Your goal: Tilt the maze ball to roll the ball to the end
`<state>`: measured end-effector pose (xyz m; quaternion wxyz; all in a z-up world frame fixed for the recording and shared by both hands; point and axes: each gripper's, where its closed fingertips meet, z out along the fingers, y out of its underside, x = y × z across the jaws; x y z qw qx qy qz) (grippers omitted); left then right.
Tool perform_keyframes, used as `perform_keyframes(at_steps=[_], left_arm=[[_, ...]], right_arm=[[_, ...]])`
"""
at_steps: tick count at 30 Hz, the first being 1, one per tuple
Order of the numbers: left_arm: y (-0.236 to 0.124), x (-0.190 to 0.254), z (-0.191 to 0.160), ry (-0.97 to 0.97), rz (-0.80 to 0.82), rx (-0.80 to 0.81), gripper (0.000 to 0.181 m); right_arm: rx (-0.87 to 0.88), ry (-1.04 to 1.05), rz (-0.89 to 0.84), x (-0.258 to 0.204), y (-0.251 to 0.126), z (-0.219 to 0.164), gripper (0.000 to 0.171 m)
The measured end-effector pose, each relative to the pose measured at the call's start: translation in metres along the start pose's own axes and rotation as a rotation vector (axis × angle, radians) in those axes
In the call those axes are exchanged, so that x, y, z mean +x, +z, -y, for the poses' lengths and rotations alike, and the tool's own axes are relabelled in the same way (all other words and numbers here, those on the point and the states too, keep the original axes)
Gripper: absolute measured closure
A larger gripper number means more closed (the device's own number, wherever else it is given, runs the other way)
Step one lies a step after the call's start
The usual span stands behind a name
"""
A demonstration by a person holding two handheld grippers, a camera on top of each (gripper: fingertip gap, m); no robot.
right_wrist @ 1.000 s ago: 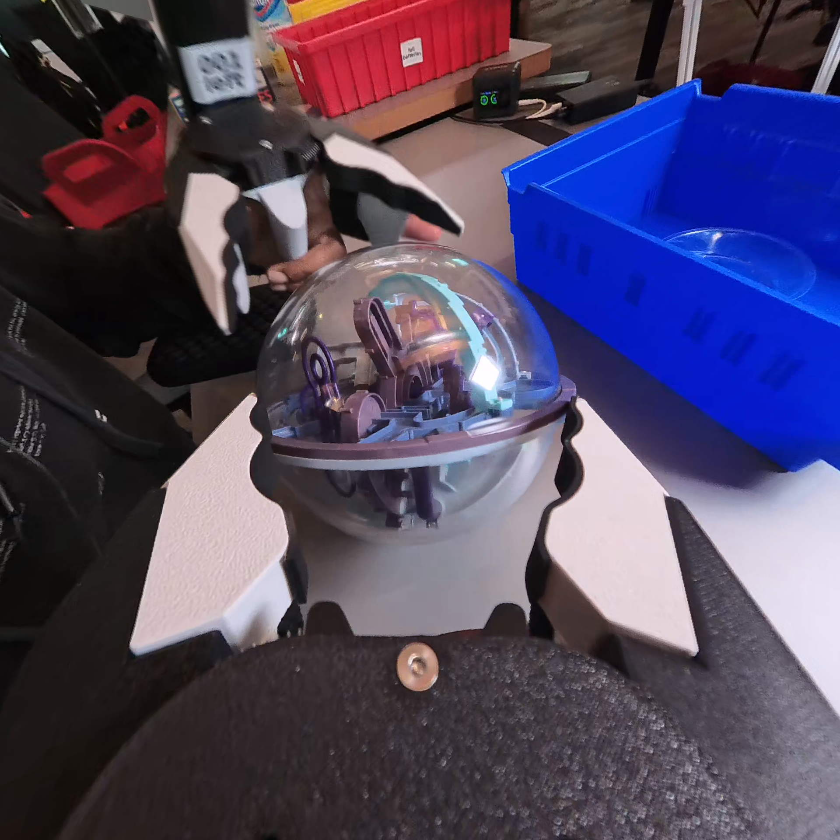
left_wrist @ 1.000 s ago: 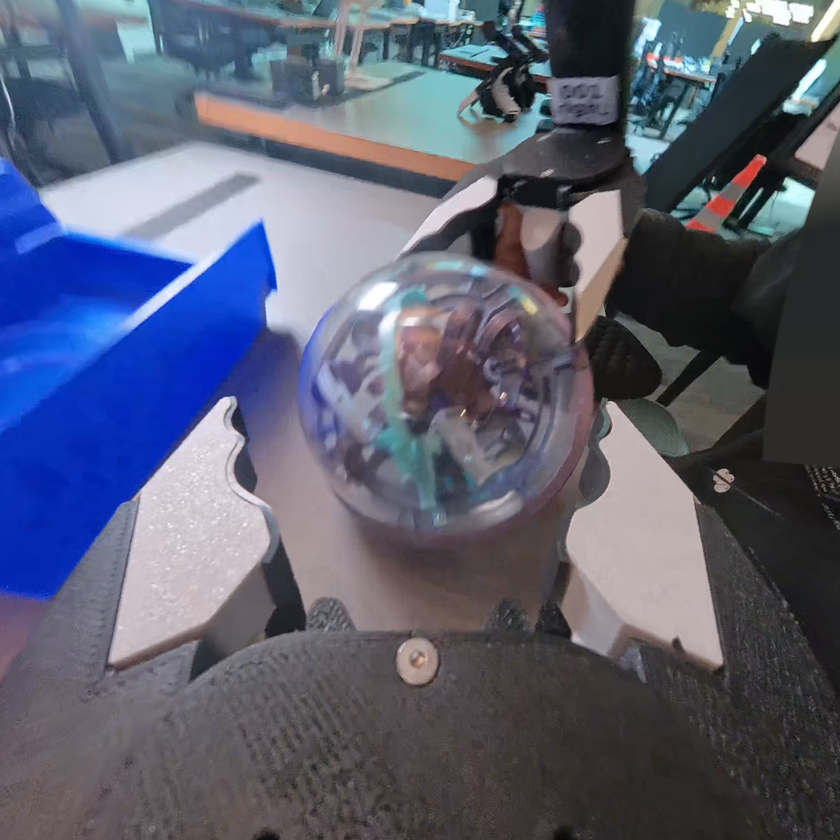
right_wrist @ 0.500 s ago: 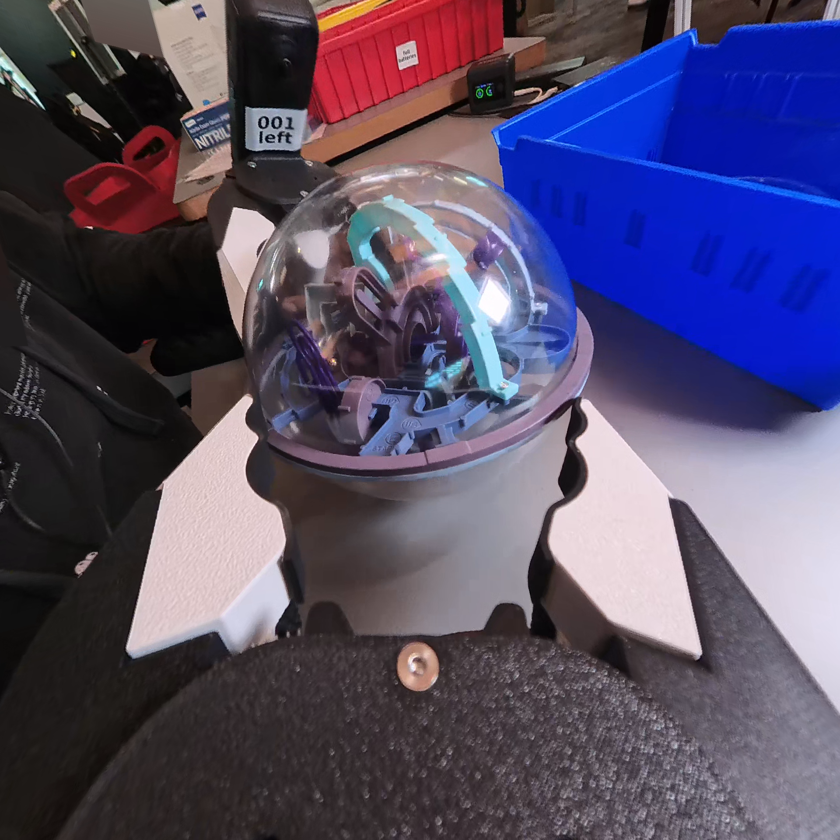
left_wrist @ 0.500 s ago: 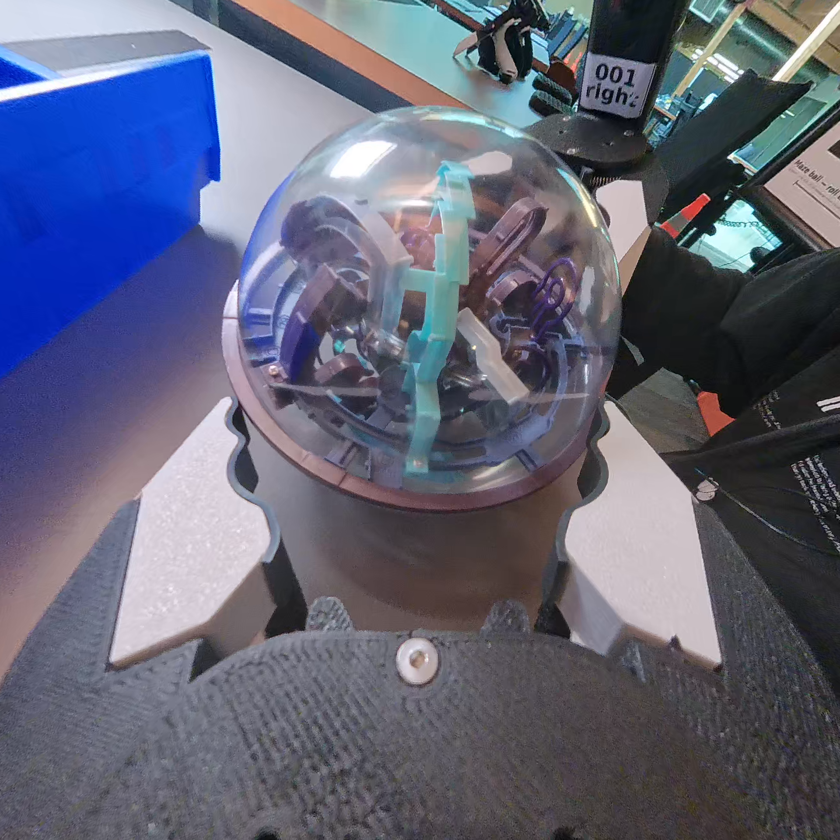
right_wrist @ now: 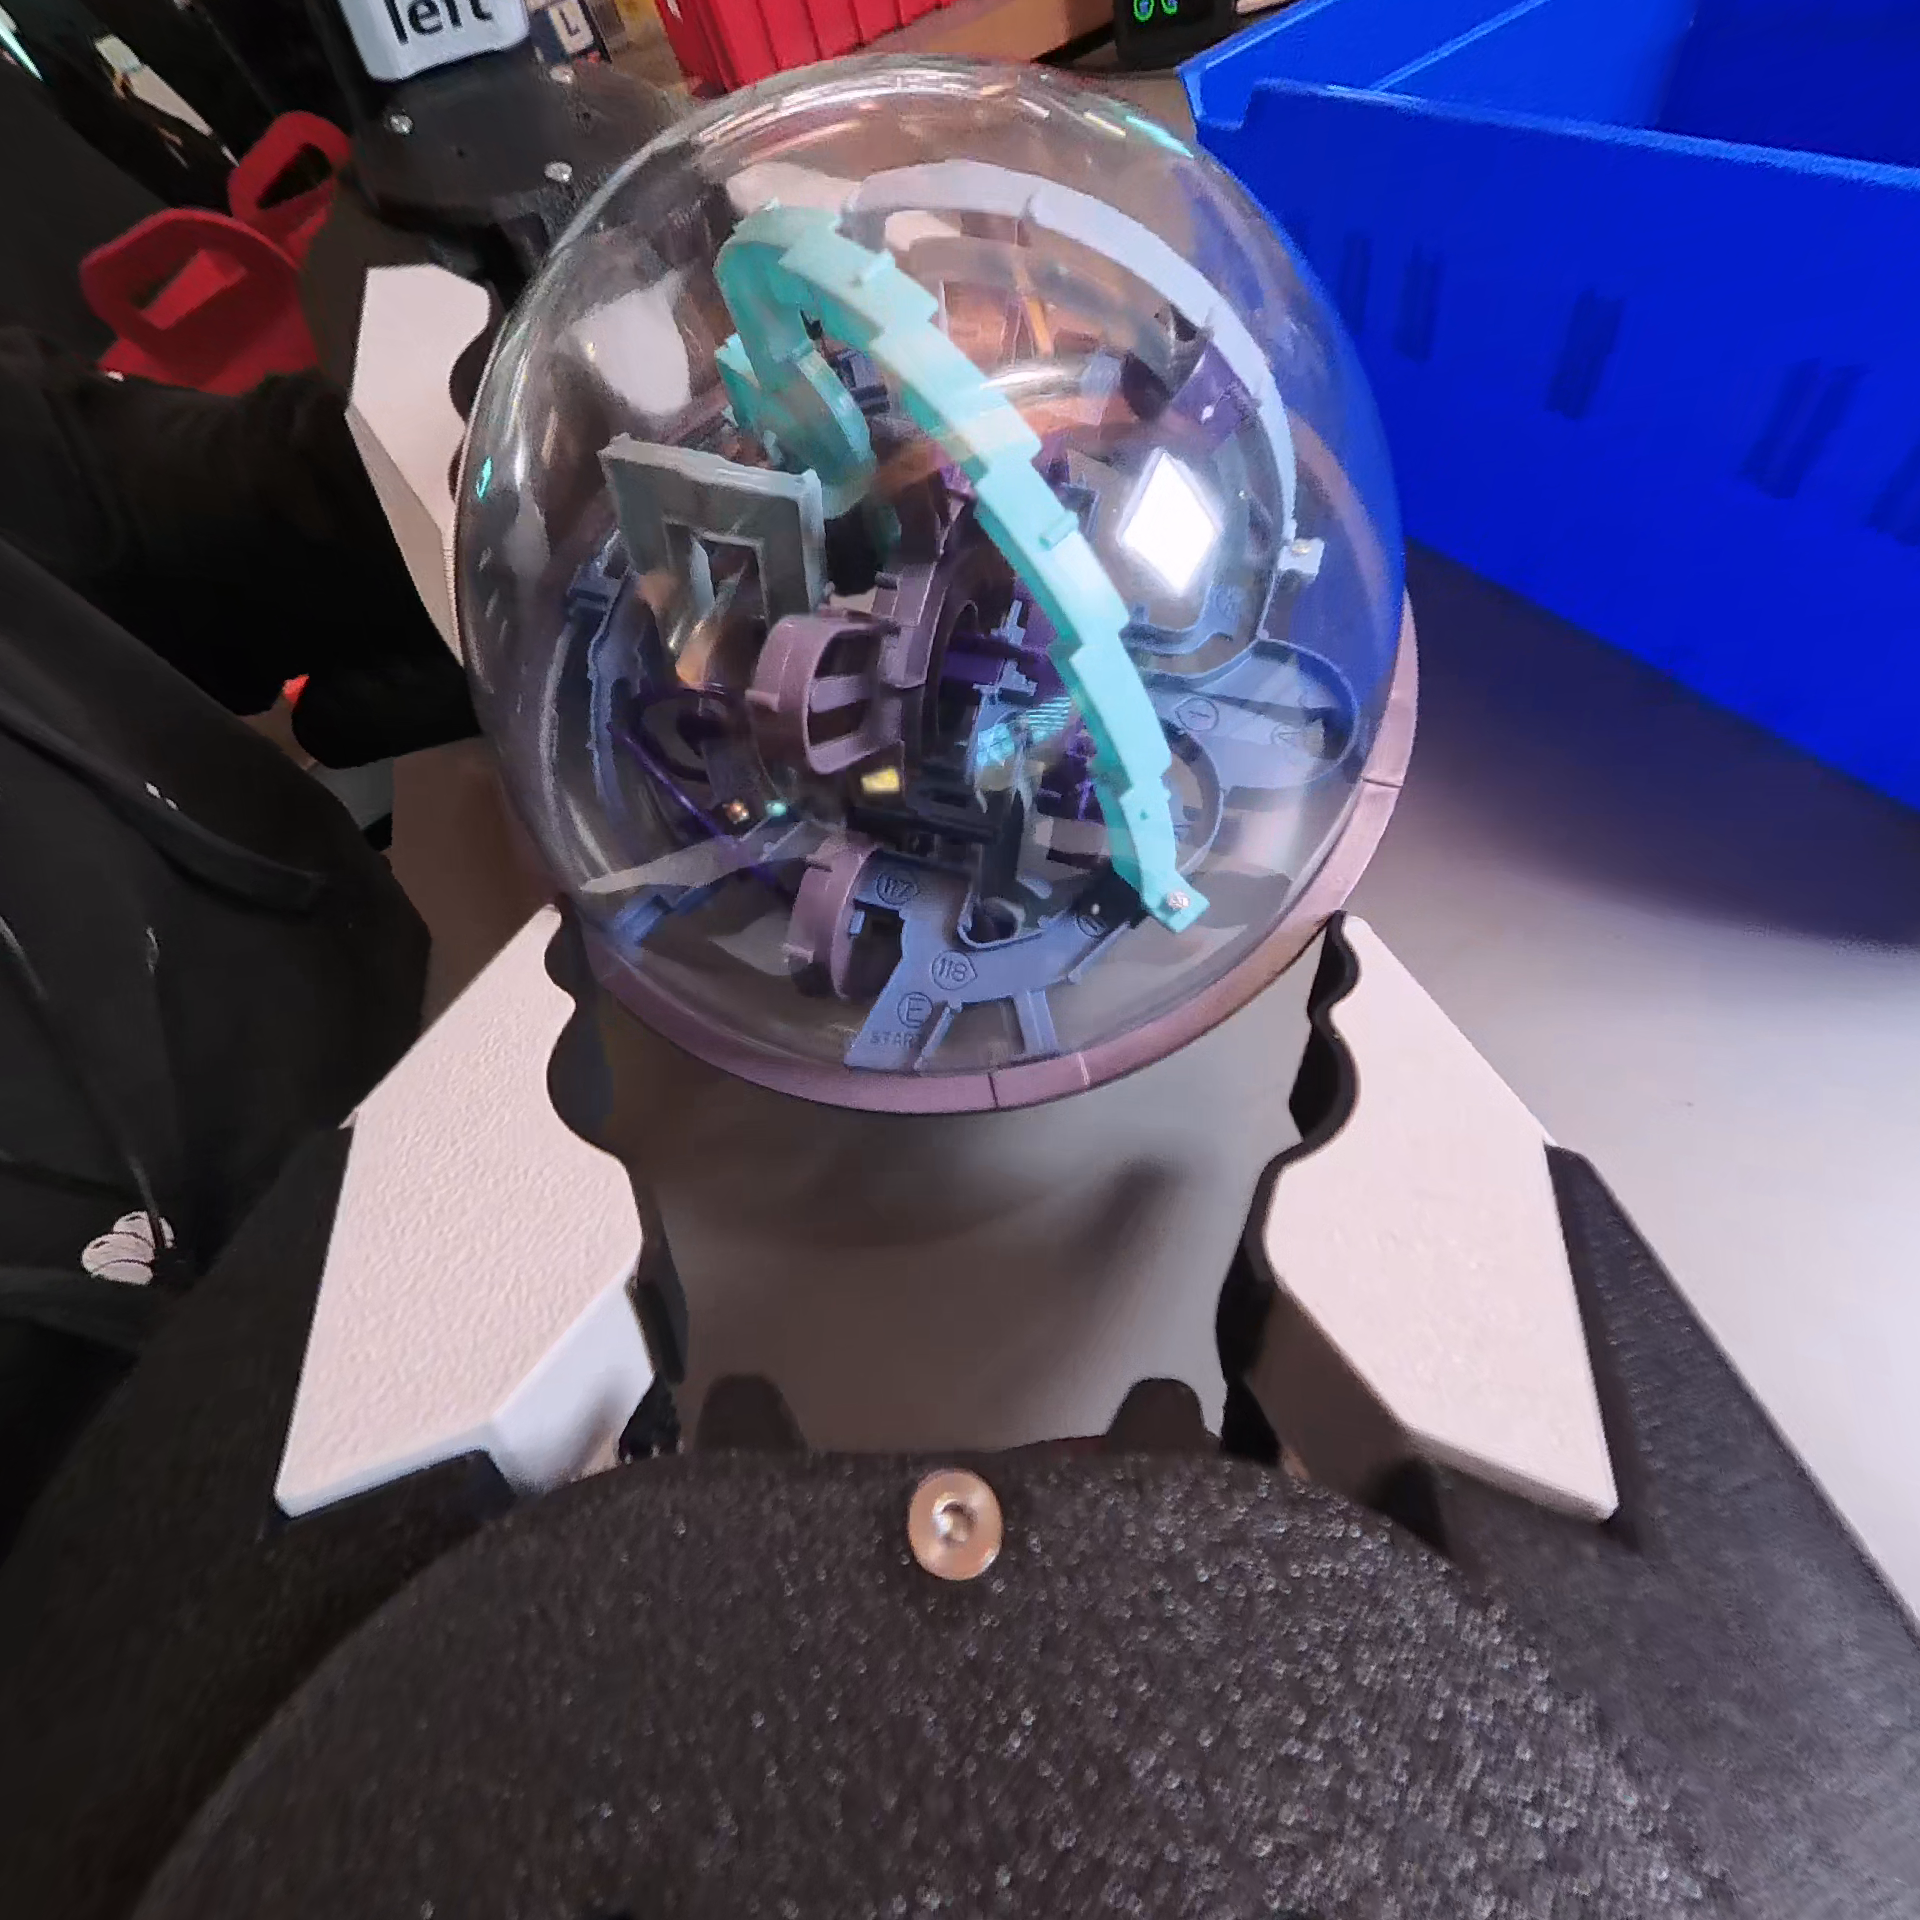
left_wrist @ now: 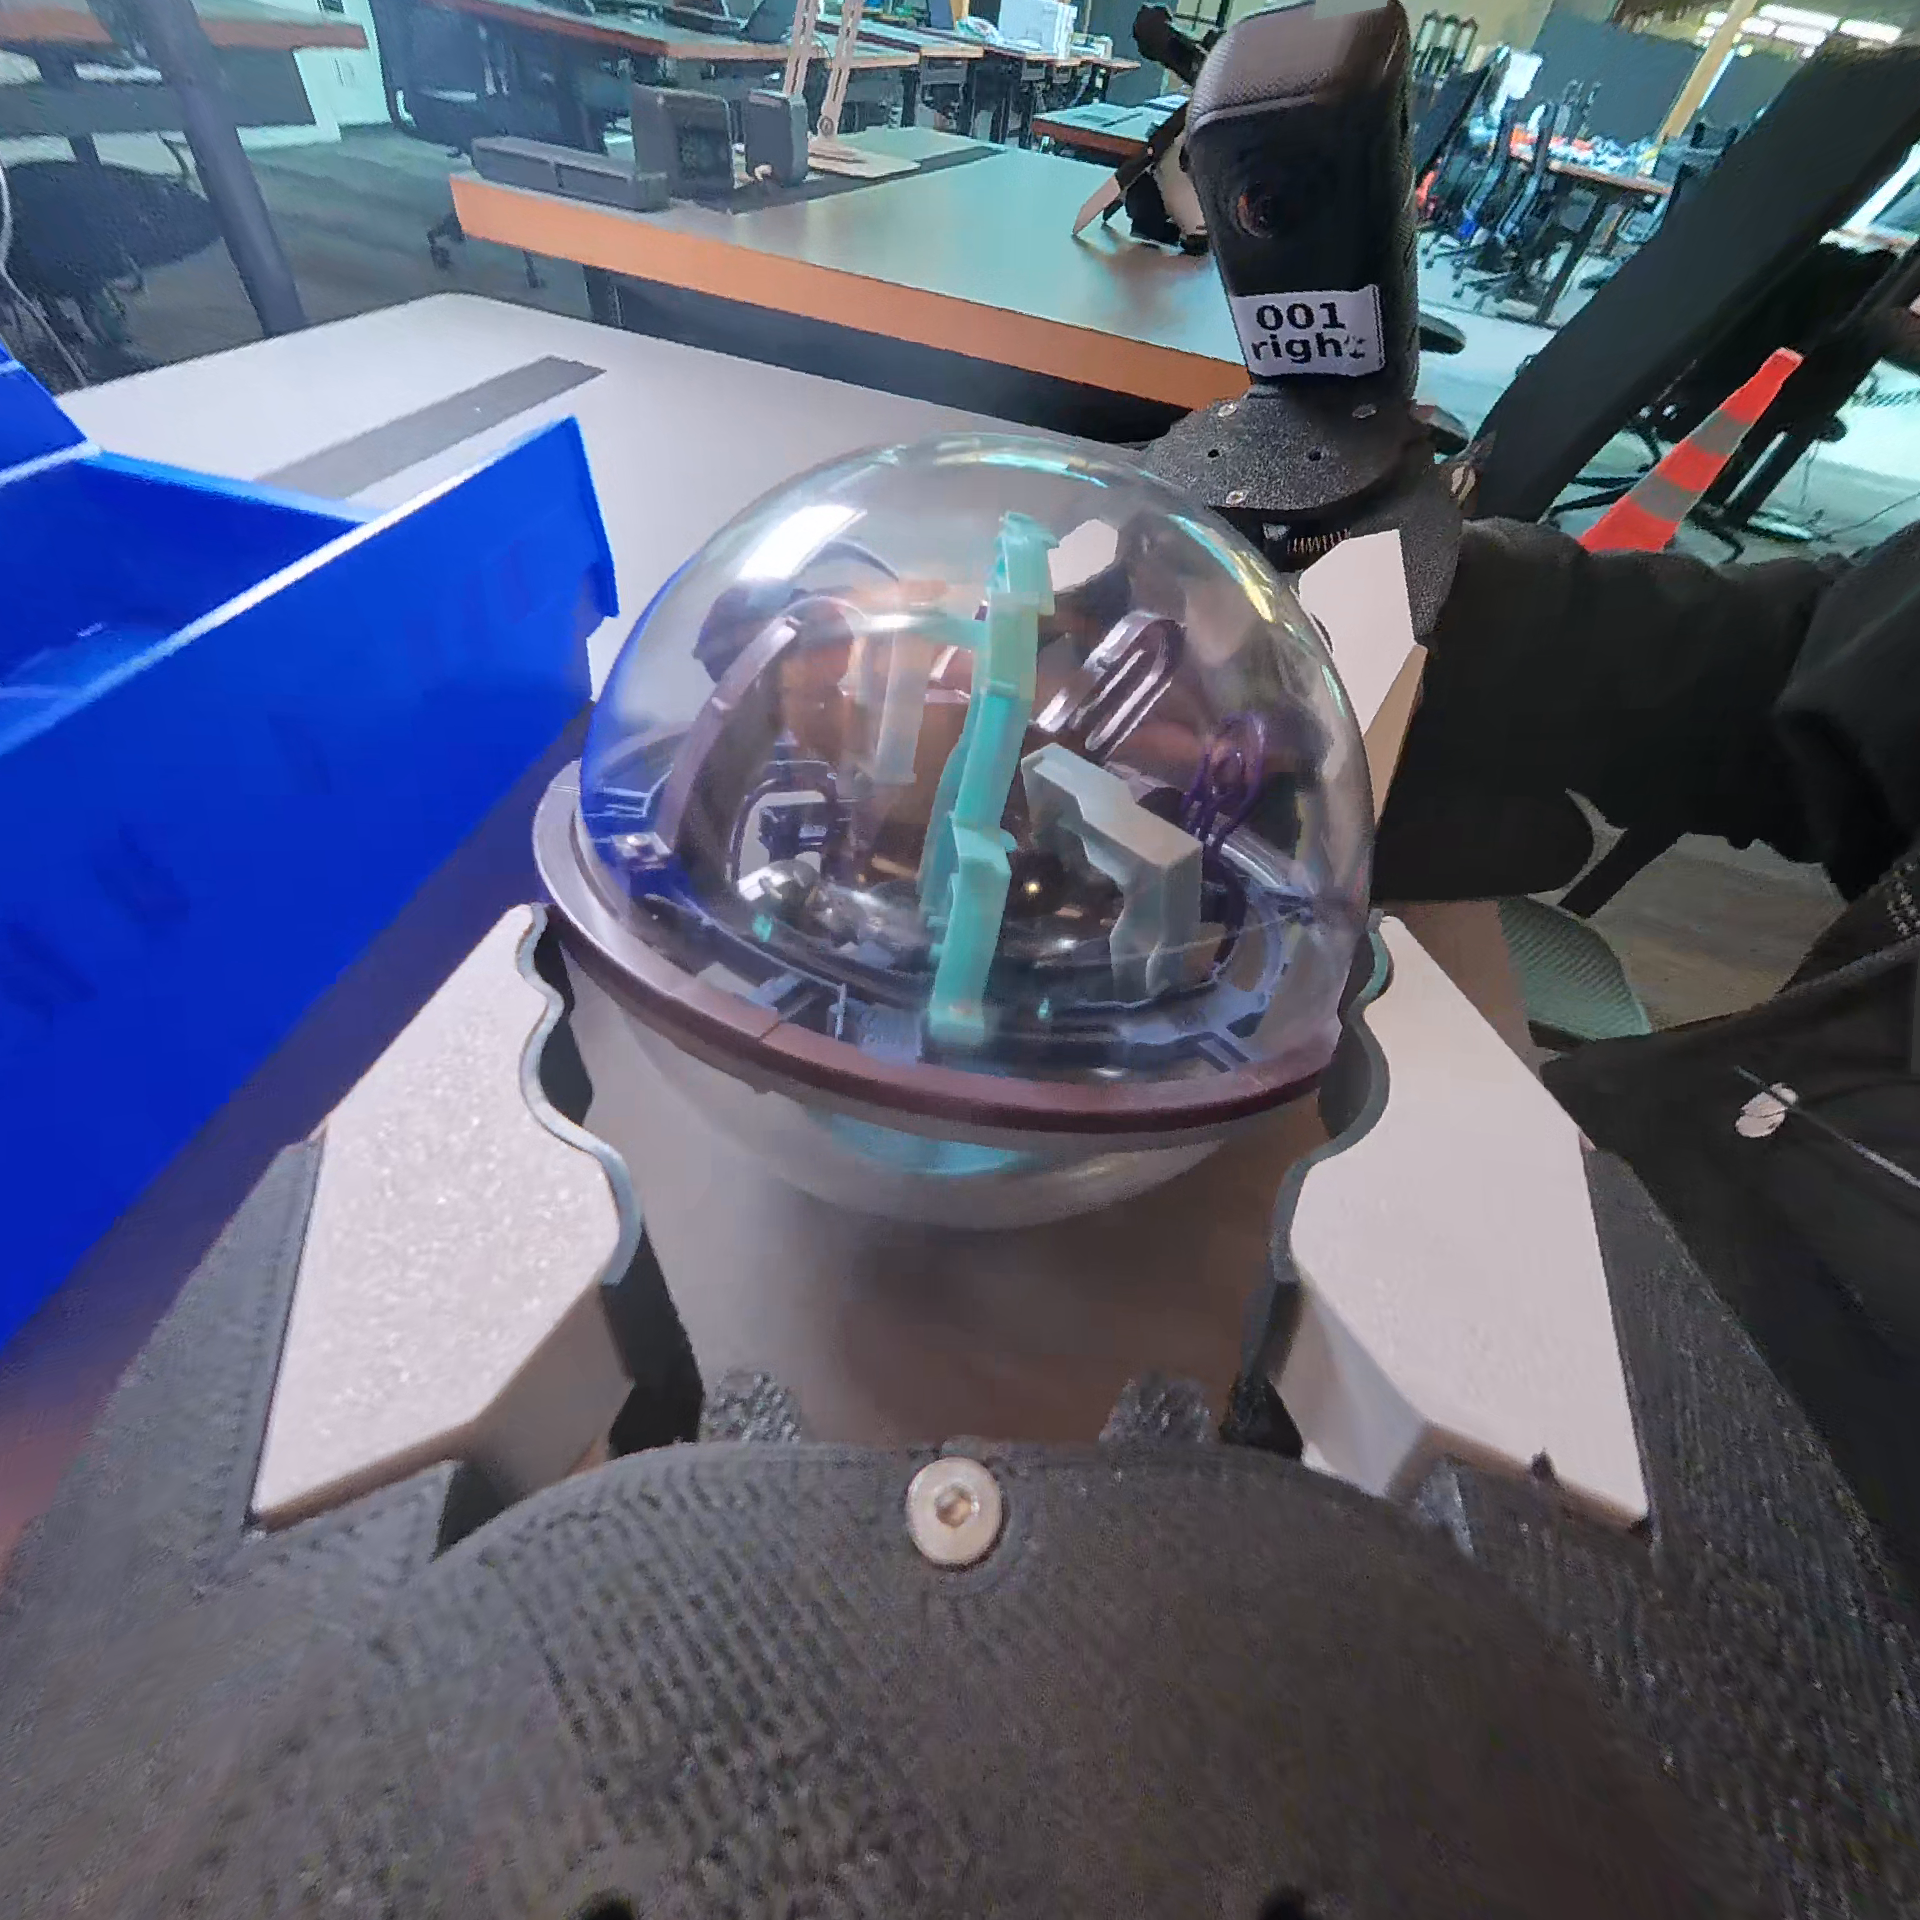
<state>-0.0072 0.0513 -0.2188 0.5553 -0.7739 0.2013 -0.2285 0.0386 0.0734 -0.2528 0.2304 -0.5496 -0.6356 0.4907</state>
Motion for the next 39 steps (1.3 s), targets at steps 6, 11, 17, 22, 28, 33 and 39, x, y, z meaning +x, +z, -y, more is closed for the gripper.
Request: perform_keyframes(at_steps=[6,11,17,22,28,33,39], left_arm=[[-0.007,0.004,-0.002,0.19,0.003,0.047,0.038],[-0.012,0.009,-0.006,0.369,0.013,0.061,0.04],[-0.016,0.002,-0.02,0.8,0.15,-0.055,0.047],[-0.044,0.006,-0.003,0.419,0.102,0.096,0.057],[-0.031,-0.013,0.005,-0.319,-0.167,0.182,0.039],[-0.007,-0.02,-0.01,-0.408,-0.234,0.066,0.042],[-0.004,-0.018,-0.008,-0.296,-0.161,0.066,0.041]], right_arm=[[-0.008,-0.108,-0.033,-0.003,0.003,-0.001,0.04],[0.041,-0.027,0.072,-0.007,-0.003,0.005,0.04],[0.003,0.145,0.293,-0.005,-0.002,0.006,0.038],[-0.022,0.102,0.294,-0.001,0.004,0.005,0.043],[-0.032,0.043,0.237,0.003,0.01,0.005,0.05],[-0.04,0.035,0.181,0.007,0.016,0.005,0.05],[-0.06,0.022,0.169,0.007,0.018,0.002,0.045]])
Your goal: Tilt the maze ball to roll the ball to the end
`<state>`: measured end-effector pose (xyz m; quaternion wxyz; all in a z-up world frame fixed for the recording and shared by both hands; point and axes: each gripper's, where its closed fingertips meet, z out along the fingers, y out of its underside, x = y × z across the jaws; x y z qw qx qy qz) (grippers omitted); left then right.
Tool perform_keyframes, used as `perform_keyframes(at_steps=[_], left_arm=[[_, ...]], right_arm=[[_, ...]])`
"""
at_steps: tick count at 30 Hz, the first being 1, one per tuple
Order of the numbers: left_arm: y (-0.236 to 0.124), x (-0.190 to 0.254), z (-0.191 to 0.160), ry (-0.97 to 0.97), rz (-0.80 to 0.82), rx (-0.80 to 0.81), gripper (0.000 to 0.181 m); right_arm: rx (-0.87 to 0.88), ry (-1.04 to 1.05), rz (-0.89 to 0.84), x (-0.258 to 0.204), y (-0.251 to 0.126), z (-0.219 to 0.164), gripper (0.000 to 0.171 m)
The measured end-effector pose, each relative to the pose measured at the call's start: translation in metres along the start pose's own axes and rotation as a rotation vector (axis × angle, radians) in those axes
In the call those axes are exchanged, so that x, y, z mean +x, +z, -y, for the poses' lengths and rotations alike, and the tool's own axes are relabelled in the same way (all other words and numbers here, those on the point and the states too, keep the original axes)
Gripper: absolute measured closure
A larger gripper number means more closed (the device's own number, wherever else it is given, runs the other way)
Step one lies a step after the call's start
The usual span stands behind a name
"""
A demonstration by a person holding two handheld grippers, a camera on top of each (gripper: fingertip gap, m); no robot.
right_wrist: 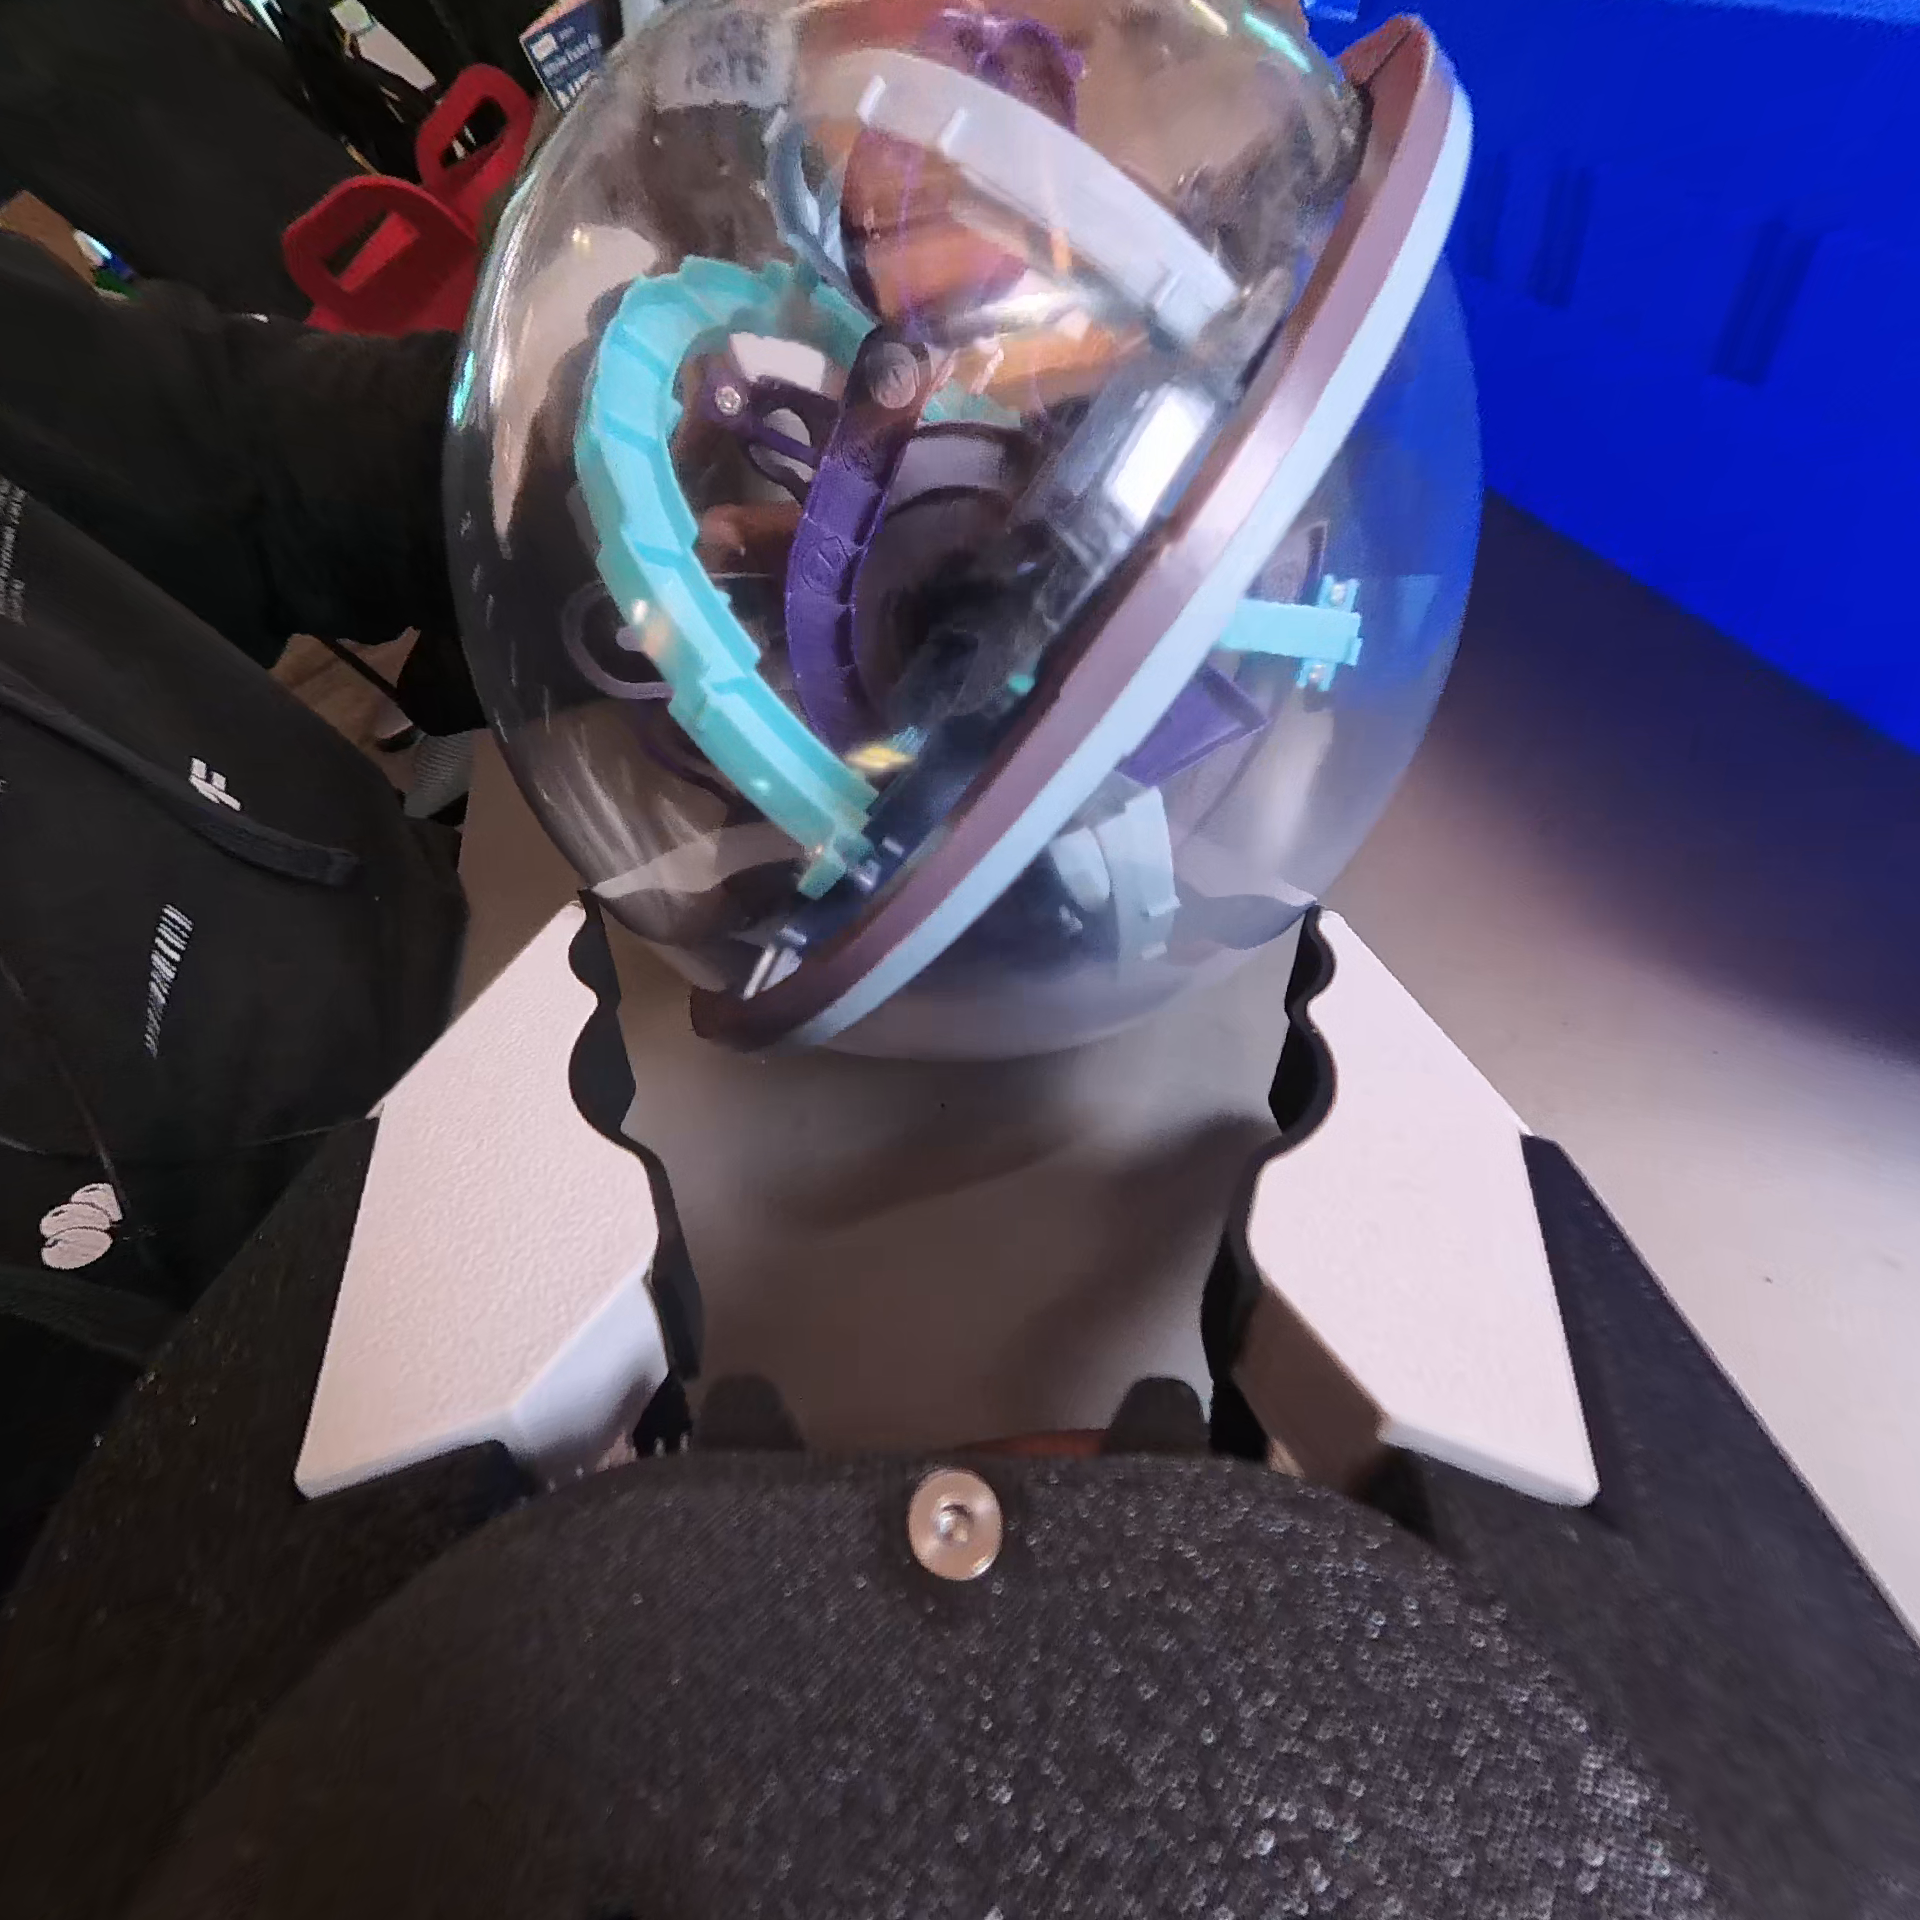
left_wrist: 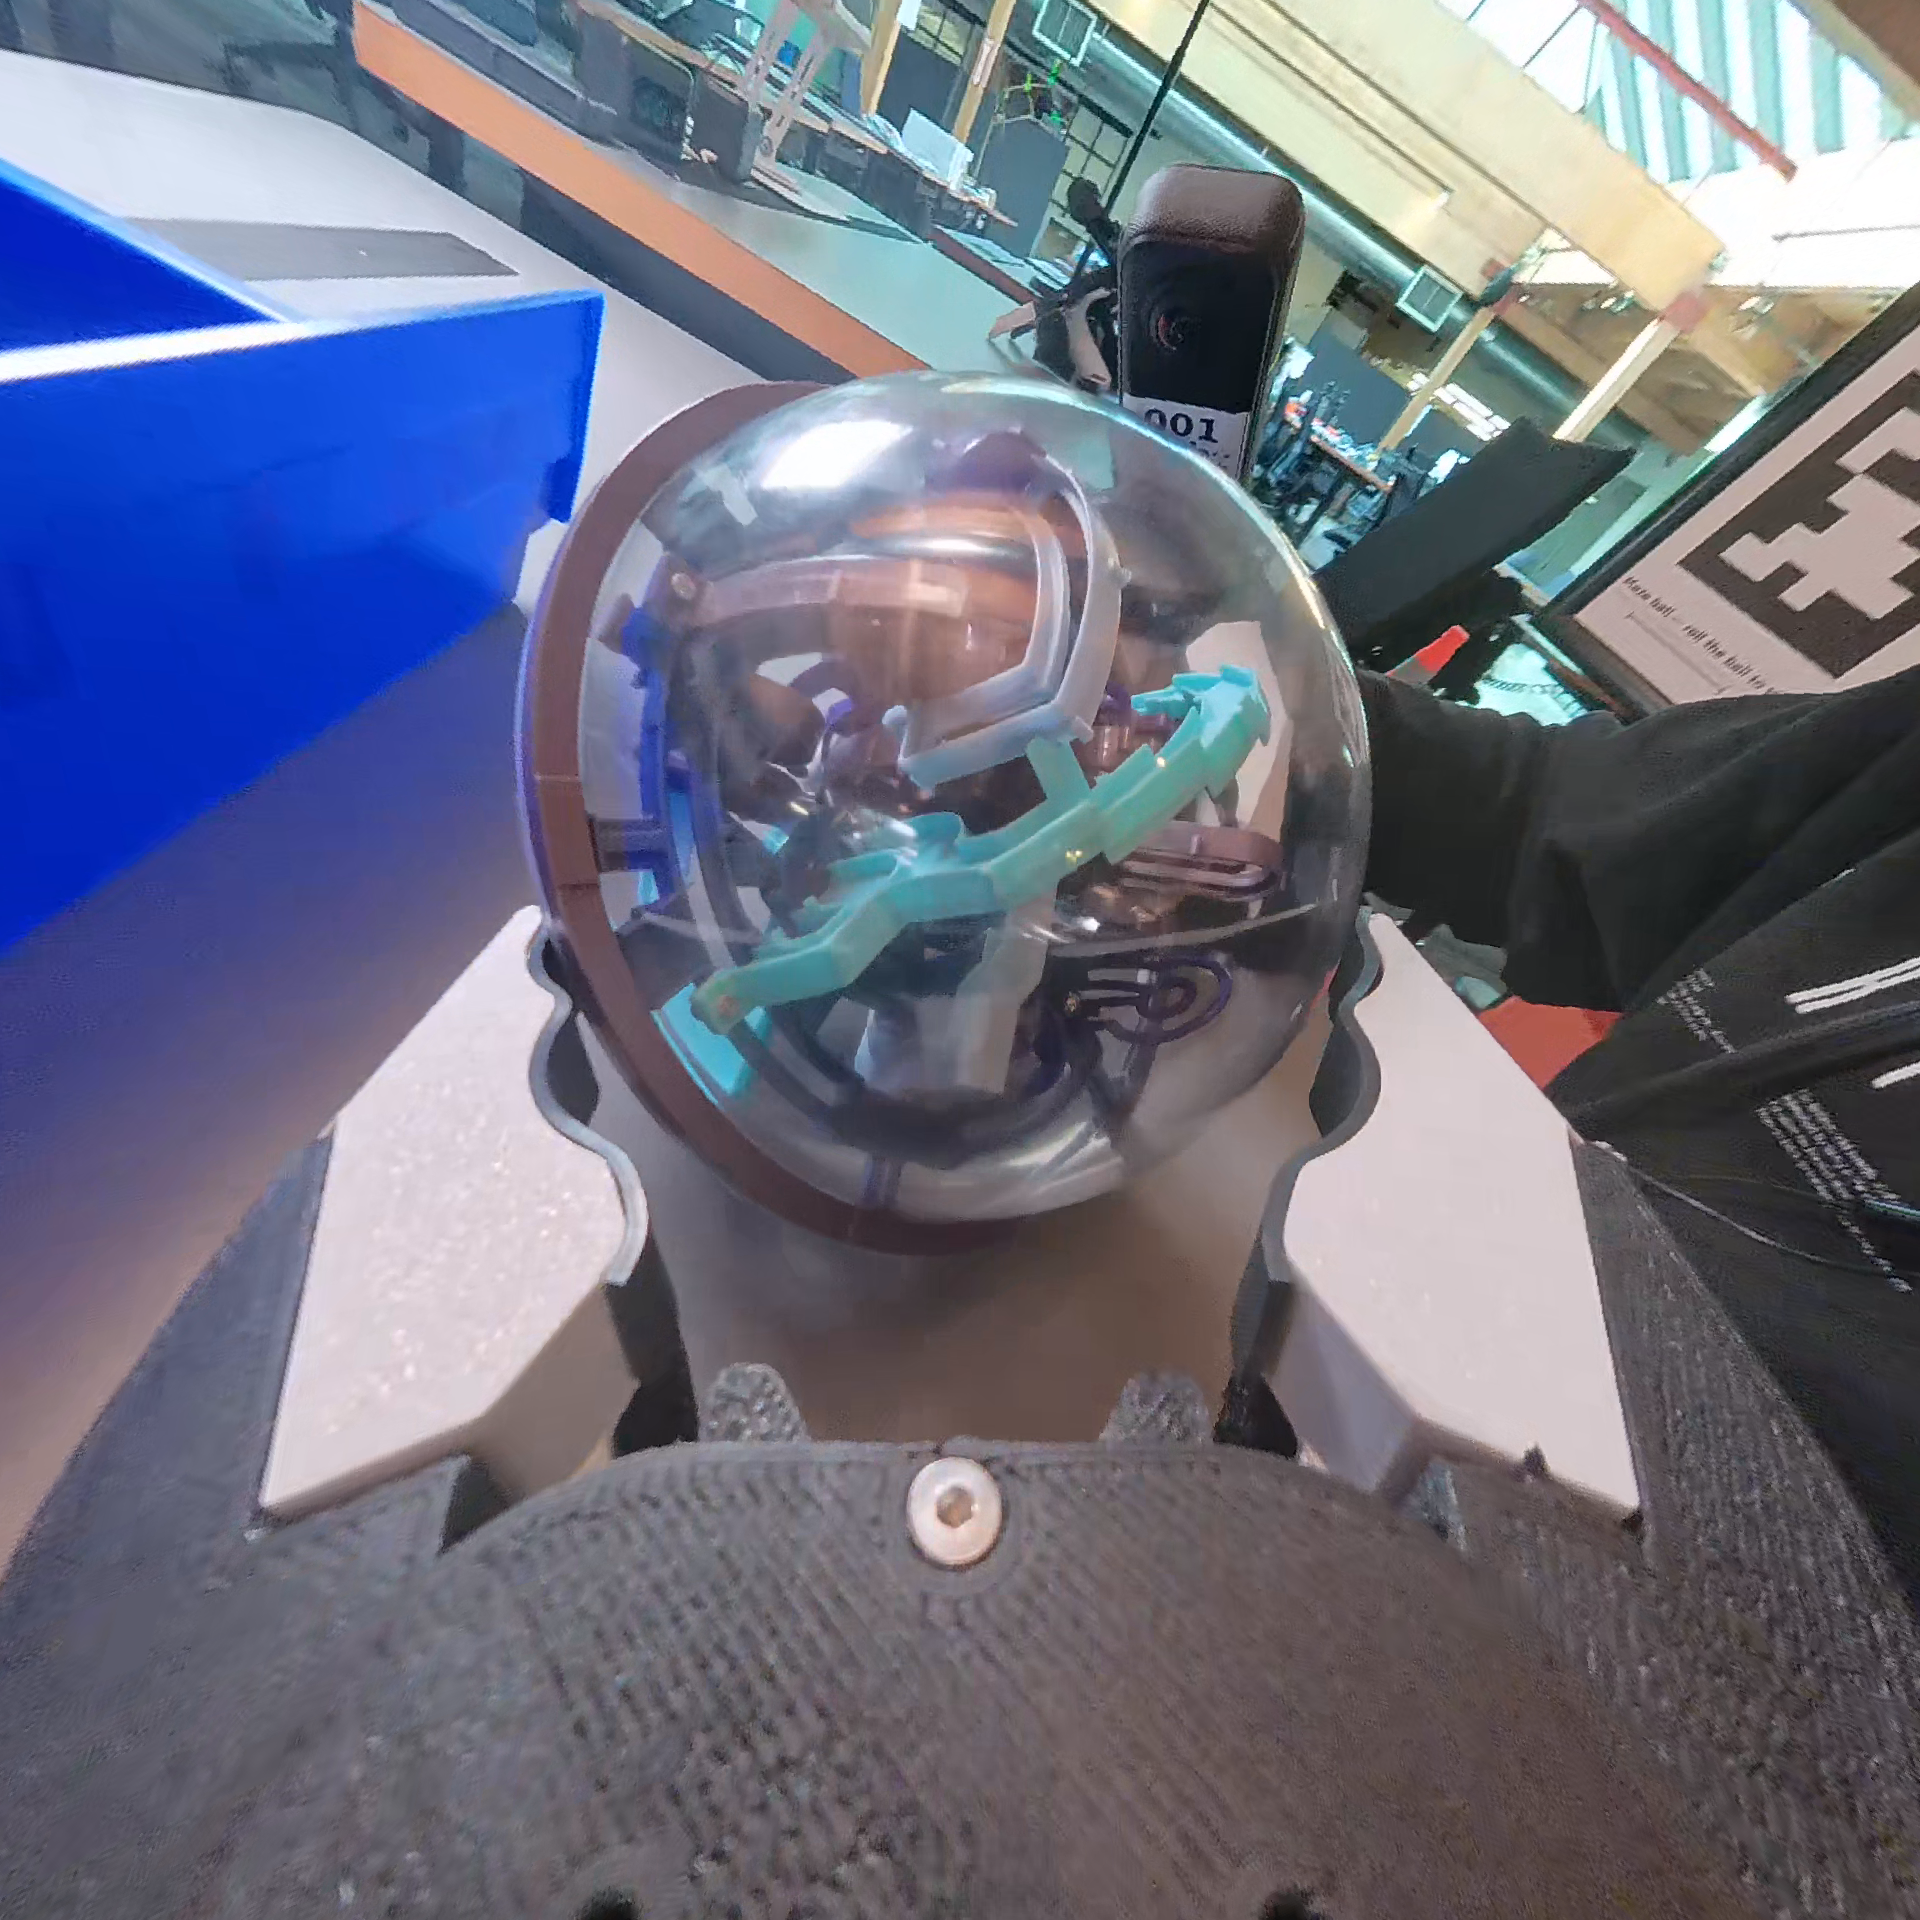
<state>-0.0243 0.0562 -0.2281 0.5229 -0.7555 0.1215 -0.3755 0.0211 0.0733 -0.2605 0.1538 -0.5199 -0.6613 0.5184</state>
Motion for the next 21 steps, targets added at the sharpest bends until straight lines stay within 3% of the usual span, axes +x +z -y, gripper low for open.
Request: perform_keyframes(at_steps=[4,8,12,16,21], left_arm=[[-0.002,-0.002,0.005,0.057,0.058,0.019,0.041],[-0.001,0.0,0.006,0.109,0.095,0.026,0.042],[0.003,0.007,0.007,0.209,0.137,0.018,0.044],[0.008,0.015,0.008,0.287,0.16,0.006,0.044],[-0.01,0.02,0.03,0.066,0.016,0.143,0.051]], right_arm=[[-0.029,-0.011,-0.021,0.003,0.002,-0.003,0.047],[-0.034,0.004,-0.088,0.007,-0.013,-0.001,0.035],[0.061,0.145,-0.072,-0.004,-0.024,0.021,0.034],[0.03,0.139,-0.039,-0.007,-0.014,0.015,0.036],[0.049,0.087,-0.006,-0.004,-0.017,0.013,0.04]])
